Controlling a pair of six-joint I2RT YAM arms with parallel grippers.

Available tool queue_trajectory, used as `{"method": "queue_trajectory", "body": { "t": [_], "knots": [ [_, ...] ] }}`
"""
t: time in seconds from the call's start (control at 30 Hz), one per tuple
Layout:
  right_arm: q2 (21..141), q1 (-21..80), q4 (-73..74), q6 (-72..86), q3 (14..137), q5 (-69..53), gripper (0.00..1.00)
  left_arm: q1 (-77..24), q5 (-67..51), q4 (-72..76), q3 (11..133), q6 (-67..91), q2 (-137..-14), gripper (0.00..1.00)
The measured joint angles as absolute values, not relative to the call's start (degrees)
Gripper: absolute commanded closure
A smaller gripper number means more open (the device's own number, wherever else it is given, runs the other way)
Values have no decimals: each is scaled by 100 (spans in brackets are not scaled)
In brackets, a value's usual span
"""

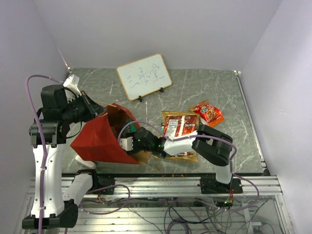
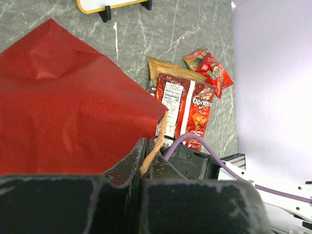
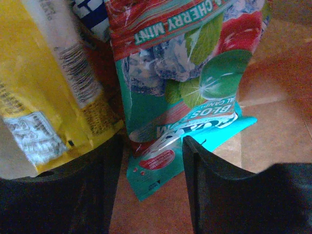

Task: Take the snacks out of the paper bag
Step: Take out the snack from the paper bag.

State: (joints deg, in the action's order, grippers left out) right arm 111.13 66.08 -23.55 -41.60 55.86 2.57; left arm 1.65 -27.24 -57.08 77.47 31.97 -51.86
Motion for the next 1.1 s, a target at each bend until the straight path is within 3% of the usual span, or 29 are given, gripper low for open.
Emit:
{"method": "queue_trajectory", "body": {
  "t": [0.17,0.4,1.1],
  "knots": [
    [11238,6606,-2418,-4062,5830,346,77,167,-2720,-5795,7760,3170,-5186,93],
    [11222,6606,-2453,-3806,6045,454,99,167,-2711,-5861,7760,3166,-5100,93],
    [9918,6274,-1616,-2891,6173,-209,100,167,-2316,-5795,7758,3186,-5026,93]
  ]
}}
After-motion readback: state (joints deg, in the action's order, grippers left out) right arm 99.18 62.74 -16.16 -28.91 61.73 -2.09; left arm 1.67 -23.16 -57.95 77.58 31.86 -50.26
